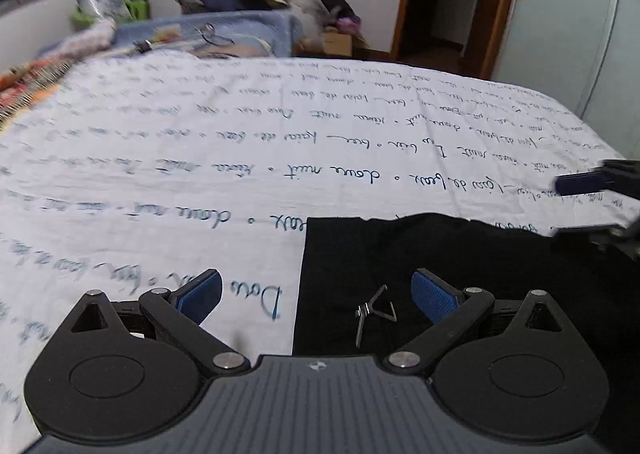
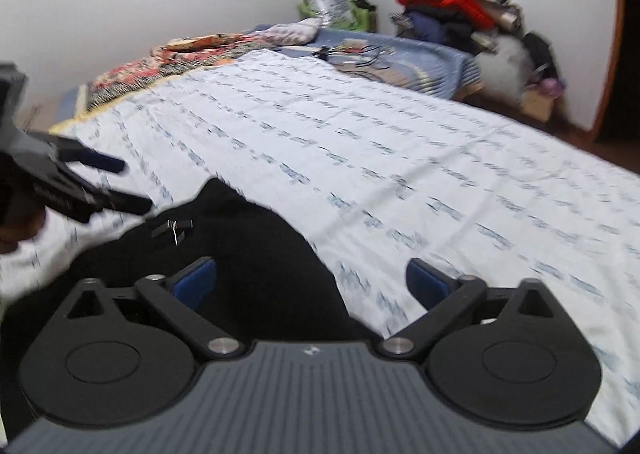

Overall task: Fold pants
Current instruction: 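Lower both grippers onto the pants waistband and grasp its two corners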

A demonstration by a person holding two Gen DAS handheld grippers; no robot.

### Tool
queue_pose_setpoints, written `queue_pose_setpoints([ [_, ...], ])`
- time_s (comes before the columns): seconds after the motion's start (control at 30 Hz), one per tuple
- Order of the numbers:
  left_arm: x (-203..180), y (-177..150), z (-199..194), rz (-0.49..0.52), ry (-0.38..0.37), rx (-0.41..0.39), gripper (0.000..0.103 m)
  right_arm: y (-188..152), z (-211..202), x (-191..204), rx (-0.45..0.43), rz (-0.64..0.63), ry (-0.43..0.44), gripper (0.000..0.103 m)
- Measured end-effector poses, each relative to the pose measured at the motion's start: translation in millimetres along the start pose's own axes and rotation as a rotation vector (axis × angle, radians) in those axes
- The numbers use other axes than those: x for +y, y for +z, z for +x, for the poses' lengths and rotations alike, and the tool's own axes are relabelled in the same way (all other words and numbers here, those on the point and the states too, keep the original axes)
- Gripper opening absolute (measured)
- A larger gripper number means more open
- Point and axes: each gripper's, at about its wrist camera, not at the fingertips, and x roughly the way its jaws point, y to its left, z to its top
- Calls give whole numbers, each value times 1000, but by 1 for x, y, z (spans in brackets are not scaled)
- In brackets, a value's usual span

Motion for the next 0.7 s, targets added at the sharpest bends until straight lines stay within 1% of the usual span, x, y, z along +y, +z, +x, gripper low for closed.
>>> queue_pose_setpoints([
  [0.07,4,1,7,3,3,-4,101,12,24,-6,27,38,50,90],
  [0.1,4,1,9,27,5,-11,101,17,37,-8,44,48,65,86],
  [0.2,-3,0,14,136,42,-31,101,26,75,-12,103,62,118,78],
  [0.27,-8,-1,16,191,47,-38,101,29,101,-10,149,59,152,76],
  [0.3,-9,-2,18,211,39,-36,101,29,111,-9,169,55,168,71],
  [0.33,-10,-2,20,229,27,-36,101,29,120,-6,191,48,189,60],
  [0.37,-10,-2,22,246,24,-41,101,28,124,-2,204,37,202,53],
  [0.4,-10,-2,23,262,28,-55,101,27,126,2,211,21,212,35],
  [0.43,-9,-2,24,286,29,-76,101,27,125,8,207,-5,228,19],
  [0.47,-8,-3,24,312,27,-102,101,27,121,16,191,-44,237,18],
  [0.53,-8,-2,24,359,24,-149,101,28,108,36,164,-179,194,16],
  [0.63,-9,-2,24,446,-34,-188,101,24,82,72,107,-413,111,15],
  [0.7,-13,-4,21,528,-59,-223,101,15,61,99,53,-616,54,15],
])
